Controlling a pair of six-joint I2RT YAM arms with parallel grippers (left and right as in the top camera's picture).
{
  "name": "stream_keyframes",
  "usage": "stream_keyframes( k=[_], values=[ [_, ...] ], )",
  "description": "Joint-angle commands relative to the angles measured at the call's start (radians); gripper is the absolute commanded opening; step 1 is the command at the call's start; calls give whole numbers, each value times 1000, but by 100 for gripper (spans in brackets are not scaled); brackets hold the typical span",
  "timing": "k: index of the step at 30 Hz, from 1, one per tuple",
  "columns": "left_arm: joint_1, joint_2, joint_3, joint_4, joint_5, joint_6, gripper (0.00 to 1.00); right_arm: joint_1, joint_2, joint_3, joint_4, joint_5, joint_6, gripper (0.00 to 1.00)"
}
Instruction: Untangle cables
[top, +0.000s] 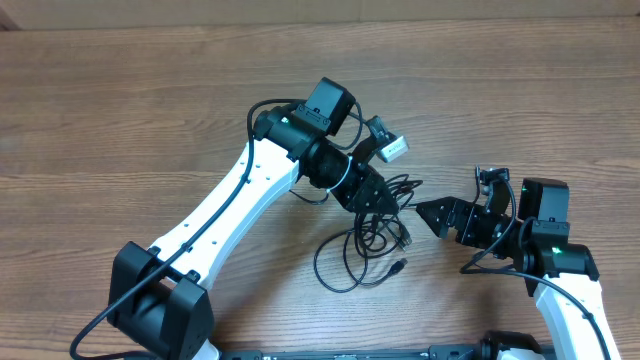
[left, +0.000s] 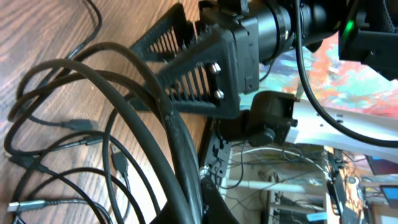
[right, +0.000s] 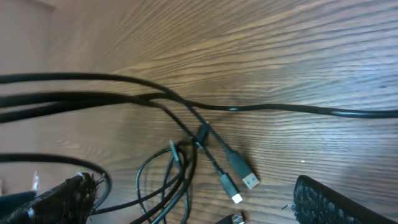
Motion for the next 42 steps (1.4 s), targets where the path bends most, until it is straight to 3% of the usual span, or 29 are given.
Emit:
stream_keyframes(
  k=[1, 9, 17, 20, 31, 42],
  values=[
    [7, -28, 23, 22, 2, -11, 4, -3, -1, 2, 16, -89, -23, 100],
    [7, -28, 23, 68, 16, -37, 4, -3, -1, 2, 46, -229, -71, 100],
    [-7, -28, 23, 121, 157, -37, 4, -3, -1, 2, 107, -313, -66, 95],
    [-18, -28, 23, 128, 224, -37, 4, -3, -1, 2, 135, -312, -66, 100],
    [-41, -28, 23, 126, 291, -36, 4, -3, -1, 2, 140, -2, 146, 100],
    [-41, -28, 23, 137, 291, -37, 7, -3, -1, 2, 137, 3, 145, 100]
  ],
)
